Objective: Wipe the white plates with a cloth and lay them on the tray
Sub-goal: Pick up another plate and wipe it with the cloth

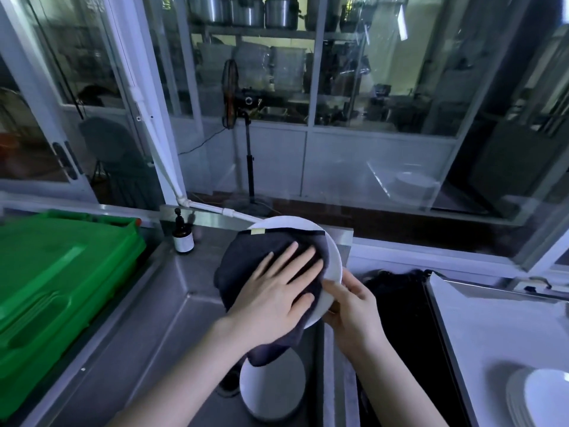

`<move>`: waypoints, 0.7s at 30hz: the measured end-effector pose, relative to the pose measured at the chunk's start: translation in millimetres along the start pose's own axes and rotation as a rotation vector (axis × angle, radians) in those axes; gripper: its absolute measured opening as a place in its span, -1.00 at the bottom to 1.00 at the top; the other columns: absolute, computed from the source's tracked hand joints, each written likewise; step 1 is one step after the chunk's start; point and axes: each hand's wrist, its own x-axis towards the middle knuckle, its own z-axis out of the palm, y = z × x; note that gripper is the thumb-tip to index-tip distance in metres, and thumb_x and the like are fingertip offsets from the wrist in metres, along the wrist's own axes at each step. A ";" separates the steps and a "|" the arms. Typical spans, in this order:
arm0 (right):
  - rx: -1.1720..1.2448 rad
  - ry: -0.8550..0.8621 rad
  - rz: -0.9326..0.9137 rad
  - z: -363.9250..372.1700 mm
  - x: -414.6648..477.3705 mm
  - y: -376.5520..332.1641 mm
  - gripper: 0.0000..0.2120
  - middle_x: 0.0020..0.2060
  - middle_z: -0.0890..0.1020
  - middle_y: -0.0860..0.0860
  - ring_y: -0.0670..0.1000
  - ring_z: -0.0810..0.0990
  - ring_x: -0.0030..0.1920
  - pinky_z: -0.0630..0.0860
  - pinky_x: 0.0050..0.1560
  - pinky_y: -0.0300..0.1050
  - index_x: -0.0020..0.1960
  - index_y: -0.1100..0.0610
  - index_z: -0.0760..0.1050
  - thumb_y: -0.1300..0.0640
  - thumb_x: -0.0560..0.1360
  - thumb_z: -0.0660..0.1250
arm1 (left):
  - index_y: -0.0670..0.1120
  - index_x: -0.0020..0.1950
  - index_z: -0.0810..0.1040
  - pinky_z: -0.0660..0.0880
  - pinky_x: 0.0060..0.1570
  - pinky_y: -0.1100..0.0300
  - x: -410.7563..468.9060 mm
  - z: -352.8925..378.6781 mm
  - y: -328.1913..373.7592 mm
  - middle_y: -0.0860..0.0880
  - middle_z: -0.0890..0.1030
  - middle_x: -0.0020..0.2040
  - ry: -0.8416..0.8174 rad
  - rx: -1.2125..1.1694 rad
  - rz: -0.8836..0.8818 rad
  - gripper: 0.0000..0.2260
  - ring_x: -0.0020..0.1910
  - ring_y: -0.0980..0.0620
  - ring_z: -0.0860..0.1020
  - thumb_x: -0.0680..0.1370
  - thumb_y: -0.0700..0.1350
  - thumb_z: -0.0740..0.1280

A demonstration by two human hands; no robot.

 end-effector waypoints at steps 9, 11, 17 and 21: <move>0.018 0.078 -0.045 -12.5 9.8 -17.7 -0.67 -0.14 0.73 0.12 0.05 0.69 -0.25 0.59 -0.36 -0.12 0.13 0.12 0.68 0.42 0.52 0.28 | 0.17 0.60 -0.09 -0.12 0.55 0.03 -1.6 -2.4 -20.3 0.10 -0.03 0.62 0.033 -0.022 -0.279 -0.45 0.61 0.01 -0.09 0.65 0.15 0.05; 0.004 0.100 -0.064 -16.5 13.6 -22.2 -0.66 -0.14 0.73 0.11 0.06 0.69 -0.23 0.59 -0.35 -0.11 0.11 0.08 0.69 0.41 0.52 0.29 | 0.19 0.59 -0.03 -0.20 0.53 0.03 -14.7 3.2 -8.5 0.15 -0.03 0.61 0.003 -0.070 -0.227 -0.48 0.60 0.02 -0.12 0.62 0.18 -0.04; -0.019 0.023 -0.045 -9.0 9.8 -2.8 -0.65 -0.14 0.72 0.16 0.06 0.66 -0.24 0.59 -0.33 -0.13 0.16 0.11 0.67 0.42 0.54 0.25 | 0.25 0.53 -0.27 -0.26 0.52 -0.08 -7.9 19.5 10.1 0.23 -0.29 0.55 -0.003 -0.099 -0.079 -0.46 0.55 0.11 -0.34 0.65 0.08 -0.03; -0.054 -0.035 -0.050 -6.2 6.2 3.3 -0.62 -0.08 0.73 0.12 0.04 0.69 -0.16 0.61 -0.26 -0.13 0.14 0.03 0.69 0.40 0.54 0.26 | 0.21 0.55 -0.21 -0.23 0.51 -0.06 11.2 18.7 -2.6 0.15 -0.19 0.59 0.053 -0.051 -0.028 -0.46 0.59 0.05 -0.24 0.62 0.12 -0.06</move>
